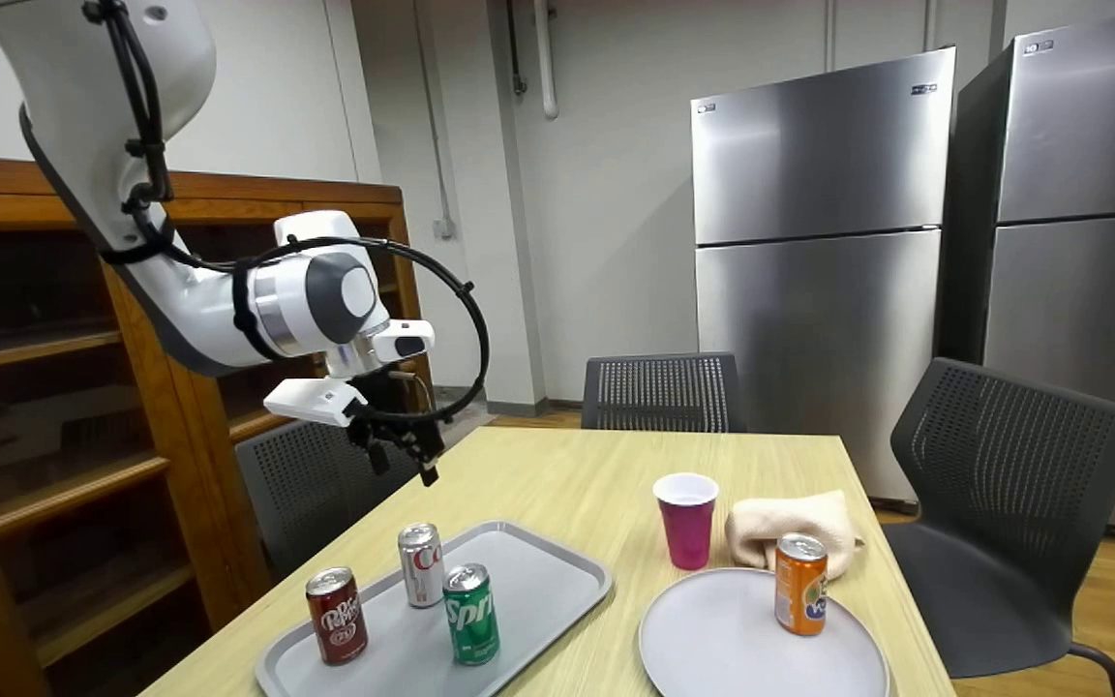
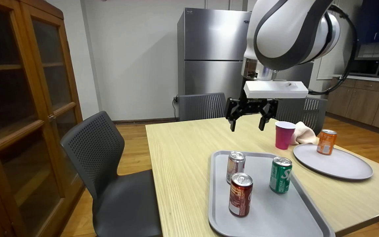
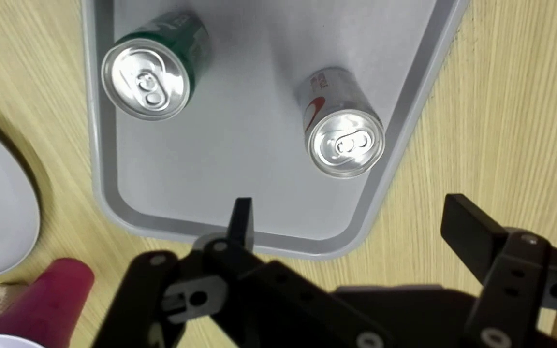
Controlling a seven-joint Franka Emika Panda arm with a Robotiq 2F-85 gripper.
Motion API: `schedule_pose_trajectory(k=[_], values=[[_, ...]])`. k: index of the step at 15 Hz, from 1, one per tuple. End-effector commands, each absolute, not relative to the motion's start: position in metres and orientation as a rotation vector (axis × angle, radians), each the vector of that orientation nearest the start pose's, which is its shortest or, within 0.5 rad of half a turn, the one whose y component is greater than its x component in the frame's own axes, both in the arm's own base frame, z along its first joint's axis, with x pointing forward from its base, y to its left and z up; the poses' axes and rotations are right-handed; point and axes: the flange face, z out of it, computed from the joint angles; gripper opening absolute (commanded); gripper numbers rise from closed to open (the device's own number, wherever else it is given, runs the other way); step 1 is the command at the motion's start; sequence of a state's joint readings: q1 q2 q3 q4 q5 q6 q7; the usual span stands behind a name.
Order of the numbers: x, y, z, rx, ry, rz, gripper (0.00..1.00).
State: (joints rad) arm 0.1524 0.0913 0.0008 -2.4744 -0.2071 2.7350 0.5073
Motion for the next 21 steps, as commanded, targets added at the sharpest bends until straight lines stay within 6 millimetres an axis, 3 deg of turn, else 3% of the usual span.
schedule_pose_trajectory(k=[1,5,21], values=[[0.477,0.102,0.267,-3.168,0.191,-0.266,1.0],[0.479,0.108,0.253,-3.179,0.171,-0.229,1.0],[0.513,0.097,0.193,-3.192,0.245,-0.117,1.0]])
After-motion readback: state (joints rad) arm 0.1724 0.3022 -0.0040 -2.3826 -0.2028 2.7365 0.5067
